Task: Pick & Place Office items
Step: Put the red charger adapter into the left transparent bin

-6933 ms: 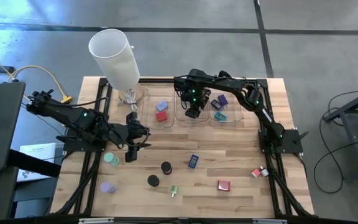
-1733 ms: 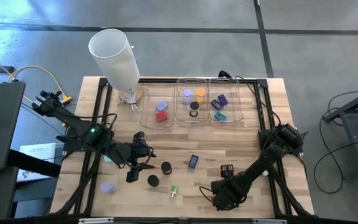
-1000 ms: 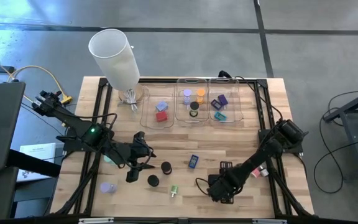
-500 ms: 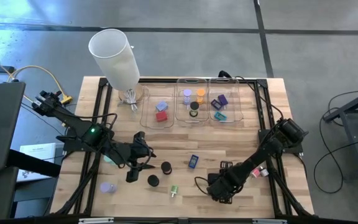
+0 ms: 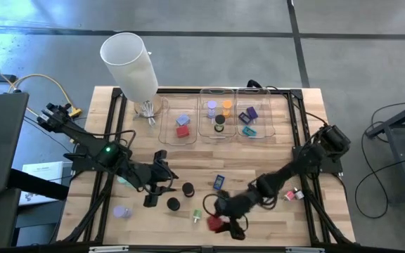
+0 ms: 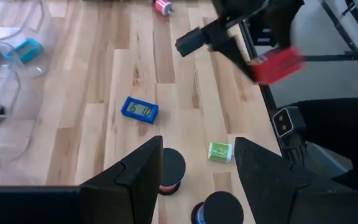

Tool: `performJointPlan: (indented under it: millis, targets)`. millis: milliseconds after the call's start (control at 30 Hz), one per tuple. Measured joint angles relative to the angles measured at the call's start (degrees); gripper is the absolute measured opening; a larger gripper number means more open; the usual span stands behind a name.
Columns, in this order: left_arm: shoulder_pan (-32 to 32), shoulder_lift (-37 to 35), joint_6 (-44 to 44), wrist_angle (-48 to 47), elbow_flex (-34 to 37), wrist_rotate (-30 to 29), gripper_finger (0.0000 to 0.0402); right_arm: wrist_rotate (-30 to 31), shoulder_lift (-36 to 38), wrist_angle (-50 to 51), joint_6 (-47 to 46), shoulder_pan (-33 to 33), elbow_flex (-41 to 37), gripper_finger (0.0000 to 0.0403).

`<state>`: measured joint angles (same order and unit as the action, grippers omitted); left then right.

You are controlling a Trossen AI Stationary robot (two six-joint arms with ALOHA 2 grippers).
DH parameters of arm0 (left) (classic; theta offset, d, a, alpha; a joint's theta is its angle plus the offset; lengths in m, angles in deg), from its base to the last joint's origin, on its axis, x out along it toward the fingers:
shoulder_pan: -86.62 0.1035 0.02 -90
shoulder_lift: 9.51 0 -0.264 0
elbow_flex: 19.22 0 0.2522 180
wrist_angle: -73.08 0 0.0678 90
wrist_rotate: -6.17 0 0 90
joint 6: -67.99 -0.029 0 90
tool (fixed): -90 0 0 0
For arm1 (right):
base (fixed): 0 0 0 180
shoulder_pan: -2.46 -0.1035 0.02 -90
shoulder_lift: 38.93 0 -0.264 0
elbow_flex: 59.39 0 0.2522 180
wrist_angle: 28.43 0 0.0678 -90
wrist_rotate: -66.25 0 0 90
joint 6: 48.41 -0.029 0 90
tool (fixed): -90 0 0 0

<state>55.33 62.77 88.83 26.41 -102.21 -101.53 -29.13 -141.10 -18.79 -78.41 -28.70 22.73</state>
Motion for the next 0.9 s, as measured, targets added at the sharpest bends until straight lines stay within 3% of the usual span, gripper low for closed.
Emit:
performJointPlan:
  millis: [167,467,667,900]
  targets:
    - [-1.93,3.49,-1.78,3.48,0.00,2.58,0.0191,-8.52,-0.03,-12.76,5.39,4.48,0.01,0.0200]
    - [-7.61,3.05,-12.27,12.95,-0.04,1.48,0.0191,-15.51,-0.02,-14.60,6.63,9.14,0.02,0.0201]
    - [-4.19,3.09,-13.53,14.14,-1.57,5.50,0.0191,-17.44,-0.02,-14.75,7.39,10.89,0.02,0.0203]
    - [2.17,3.76,-13.24,14.35,-2.53,16.25,0.0191,-18.24,-0.02,-14.75,7.87,12.06,0.02,0.0201]
